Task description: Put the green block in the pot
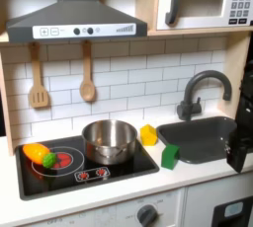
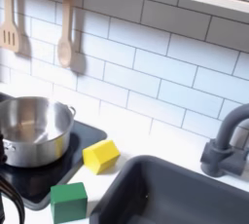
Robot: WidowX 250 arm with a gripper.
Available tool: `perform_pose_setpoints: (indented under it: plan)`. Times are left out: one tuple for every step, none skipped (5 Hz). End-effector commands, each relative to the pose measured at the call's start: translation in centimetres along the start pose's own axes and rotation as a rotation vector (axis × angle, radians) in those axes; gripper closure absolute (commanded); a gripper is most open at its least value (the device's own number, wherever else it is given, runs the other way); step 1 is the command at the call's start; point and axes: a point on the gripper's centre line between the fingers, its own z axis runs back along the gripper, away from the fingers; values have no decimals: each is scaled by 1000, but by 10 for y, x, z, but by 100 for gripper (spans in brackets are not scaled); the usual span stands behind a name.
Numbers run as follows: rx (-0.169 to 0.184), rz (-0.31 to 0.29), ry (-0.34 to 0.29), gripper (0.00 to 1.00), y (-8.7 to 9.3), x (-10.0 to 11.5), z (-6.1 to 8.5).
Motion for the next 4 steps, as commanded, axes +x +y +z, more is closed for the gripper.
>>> perform_pose_setpoints:
  plan:
    - [-1,0,0,0,0,0,0]
    - [0,-15,16,0,13,5,-8]
    - [8,-10,22,0,27,12,-12]
    - [7,9,27,0,40,21,-16]
